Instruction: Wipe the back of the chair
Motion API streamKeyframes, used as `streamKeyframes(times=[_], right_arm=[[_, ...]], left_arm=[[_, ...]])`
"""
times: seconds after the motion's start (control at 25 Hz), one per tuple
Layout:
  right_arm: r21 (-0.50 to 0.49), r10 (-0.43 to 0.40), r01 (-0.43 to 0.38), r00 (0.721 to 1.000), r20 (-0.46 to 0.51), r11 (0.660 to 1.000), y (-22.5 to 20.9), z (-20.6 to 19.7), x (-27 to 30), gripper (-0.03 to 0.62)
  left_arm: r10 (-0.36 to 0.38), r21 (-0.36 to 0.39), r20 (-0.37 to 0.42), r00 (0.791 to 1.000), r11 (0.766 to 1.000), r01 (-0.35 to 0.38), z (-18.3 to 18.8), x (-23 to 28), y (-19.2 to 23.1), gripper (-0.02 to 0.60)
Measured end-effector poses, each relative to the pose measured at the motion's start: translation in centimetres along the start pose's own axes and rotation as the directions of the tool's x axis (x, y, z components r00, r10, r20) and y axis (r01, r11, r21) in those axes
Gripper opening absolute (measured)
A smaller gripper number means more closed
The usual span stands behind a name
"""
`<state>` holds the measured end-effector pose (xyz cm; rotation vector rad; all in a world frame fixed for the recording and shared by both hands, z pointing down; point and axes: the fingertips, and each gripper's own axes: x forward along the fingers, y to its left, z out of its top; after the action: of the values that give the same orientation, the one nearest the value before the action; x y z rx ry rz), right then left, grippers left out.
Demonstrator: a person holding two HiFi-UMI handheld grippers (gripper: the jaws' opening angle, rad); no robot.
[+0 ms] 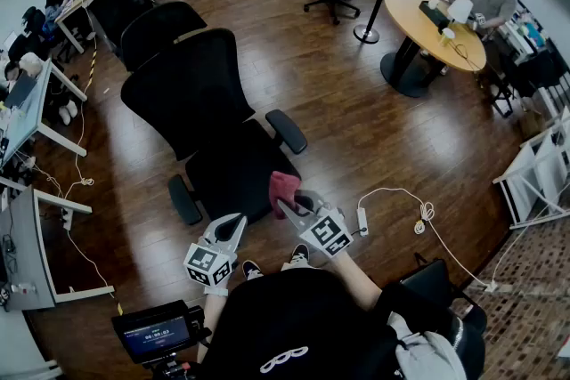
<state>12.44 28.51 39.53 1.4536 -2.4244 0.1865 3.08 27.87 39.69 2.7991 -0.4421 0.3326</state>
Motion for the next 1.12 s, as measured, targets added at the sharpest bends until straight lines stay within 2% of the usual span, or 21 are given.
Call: streamKeyframes(times=[0.44, 0.72, 1.12], right_arm=[[0.031, 0.03, -0.03, 0.999, 0.026, 0.999, -4.0, -1.8, -2.0, 0.041], [0.073, 0.045, -0.047, 0.999, 0.024, 0.996, -5.6, -3.2, -2.8, 0.041], [0.051, 0.069, -0.069, 0.998, 0.006, 0.996, -6.9, -2.4, 0.3, 0.041]], left_arm=[[0.0, 0.041, -0.037, 0.999, 0.999, 0.001, 0.7, 5.5, -3.3, -0.011], [0.018, 0.049, -0.047, 0.999, 0.999, -0.015, 1.4, 7.1, -4.6, -0.011], [0.033, 0.01, -0.023, 0.999, 0.999, -0.033, 1.9, 7.8, -0.9, -0.011]])
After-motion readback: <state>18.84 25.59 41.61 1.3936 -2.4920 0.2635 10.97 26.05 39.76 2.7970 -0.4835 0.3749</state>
